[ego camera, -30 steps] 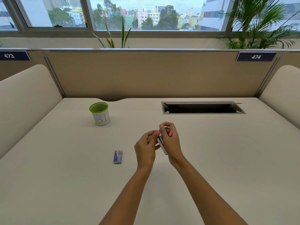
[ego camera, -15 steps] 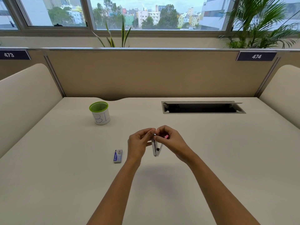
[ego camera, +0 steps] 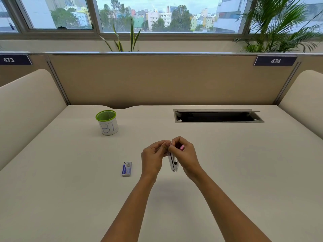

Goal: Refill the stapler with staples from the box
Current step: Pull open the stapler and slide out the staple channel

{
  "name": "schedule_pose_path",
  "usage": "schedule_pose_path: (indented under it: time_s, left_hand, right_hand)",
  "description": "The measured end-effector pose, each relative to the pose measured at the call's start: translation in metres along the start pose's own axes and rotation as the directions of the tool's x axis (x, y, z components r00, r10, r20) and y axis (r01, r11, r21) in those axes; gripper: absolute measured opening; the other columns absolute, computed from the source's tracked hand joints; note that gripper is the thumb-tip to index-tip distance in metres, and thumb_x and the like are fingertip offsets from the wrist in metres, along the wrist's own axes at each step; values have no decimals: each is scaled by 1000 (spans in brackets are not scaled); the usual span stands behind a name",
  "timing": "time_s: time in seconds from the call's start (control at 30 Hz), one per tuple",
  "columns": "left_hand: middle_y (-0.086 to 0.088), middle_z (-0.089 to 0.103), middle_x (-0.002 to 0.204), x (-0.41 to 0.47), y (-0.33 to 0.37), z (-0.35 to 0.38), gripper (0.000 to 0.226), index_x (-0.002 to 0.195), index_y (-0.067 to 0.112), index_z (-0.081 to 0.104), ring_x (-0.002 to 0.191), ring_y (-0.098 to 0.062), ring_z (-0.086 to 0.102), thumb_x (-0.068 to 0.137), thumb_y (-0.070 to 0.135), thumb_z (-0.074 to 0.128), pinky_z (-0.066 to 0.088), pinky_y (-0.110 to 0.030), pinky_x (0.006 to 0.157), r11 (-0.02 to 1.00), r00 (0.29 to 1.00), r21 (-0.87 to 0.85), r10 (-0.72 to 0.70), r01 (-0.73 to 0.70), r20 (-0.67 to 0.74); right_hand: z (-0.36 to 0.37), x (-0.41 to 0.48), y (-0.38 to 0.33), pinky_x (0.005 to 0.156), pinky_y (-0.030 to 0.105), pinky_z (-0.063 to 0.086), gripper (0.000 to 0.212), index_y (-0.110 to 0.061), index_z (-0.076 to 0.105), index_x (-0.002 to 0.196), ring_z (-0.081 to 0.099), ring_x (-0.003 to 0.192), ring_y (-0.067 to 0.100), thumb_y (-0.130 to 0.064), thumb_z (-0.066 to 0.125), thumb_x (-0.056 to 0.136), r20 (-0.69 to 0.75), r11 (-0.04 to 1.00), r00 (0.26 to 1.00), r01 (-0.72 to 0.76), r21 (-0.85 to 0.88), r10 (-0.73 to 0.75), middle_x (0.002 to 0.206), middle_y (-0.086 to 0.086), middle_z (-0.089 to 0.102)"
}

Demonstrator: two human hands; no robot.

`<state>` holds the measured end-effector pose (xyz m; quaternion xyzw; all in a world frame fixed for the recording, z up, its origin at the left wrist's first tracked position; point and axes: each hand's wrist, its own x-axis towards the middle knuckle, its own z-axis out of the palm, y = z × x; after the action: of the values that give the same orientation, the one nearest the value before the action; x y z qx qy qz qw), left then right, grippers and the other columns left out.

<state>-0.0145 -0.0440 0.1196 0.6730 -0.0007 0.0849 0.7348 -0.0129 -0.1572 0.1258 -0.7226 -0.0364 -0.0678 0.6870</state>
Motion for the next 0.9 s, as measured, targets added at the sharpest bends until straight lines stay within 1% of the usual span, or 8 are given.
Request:
schedule_pose_path:
  time_s: [0.07,0.33,0.5,0.6,0.67,0.77,0.83,0.9]
  left_hand:
    - [19,73,71,-3,2,4,10,85,31,72,72,-4,71,83,24,65,52,-10,60,1000,1000,-20,-8,8,-13]
    - [10,72,82,-1,5,9,16,97,20,73,72,0,70,84,25,64,53,-10,60,998,997,-33,-59,57,-43]
    - [-7,75,80,7,13,-15,21,86,6,70,74,-16,73,86,25,62,57,-20,59,945,973,-284,-199,159,-116]
    - [-4,75,83,9,20,-14,18,88,12,69,79,-16,73,86,26,60,59,-21,62,952,979,-279,-163,123,-125]
    - [-5,74,87,9,25,-12,17,91,11,67,82,-16,73,89,24,56,59,-21,63,922,974,-368,-181,119,-137]
    - [-4,75,88,9,25,-14,19,95,11,65,83,-15,73,91,25,52,60,-22,66,826,955,-543,-264,151,-137]
    - [-3,76,82,7,23,-14,19,94,11,64,79,-14,73,92,25,51,60,-22,67,752,942,-637,-312,167,-121]
    - [-5,76,80,4,21,-12,19,92,9,62,76,-14,73,92,23,50,60,-24,68,669,933,-720,-350,184,-87]
  right_hand:
    - [3,-1,1,62,19,53,13,-30,57,63,57,61,4,-21,59,72,-31,1000,999,27,0,-27,61,-13,58]
    - [10,-5,4,66,17,52,21,-22,54,75,56,68,5,-3,55,84,-72,990,994,95,104,-87,69,-12,56]
    - [-4,1,-9,59,12,43,27,-24,55,75,46,62,3,3,56,83,-216,942,972,159,296,-96,66,-13,50]
    - [-7,7,-20,66,19,41,16,-25,57,80,44,65,9,-11,59,89,-236,913,972,99,396,-3,65,-10,50]
    - [-8,12,-25,65,22,38,10,-24,58,81,43,60,7,-22,57,90,-253,863,964,56,503,85,58,-12,49]
    - [-13,20,-28,63,21,38,19,-19,54,77,38,53,6,-30,52,92,-245,719,947,24,695,205,50,-11,43]
    - [-14,22,-25,71,23,42,26,-17,52,72,38,56,8,-36,54,90,-232,616,922,-10,787,311,53,-8,44]
    - [-13,22,-22,76,26,48,30,-15,51,73,44,60,9,-41,57,87,-219,586,885,-72,807,410,63,-3,45]
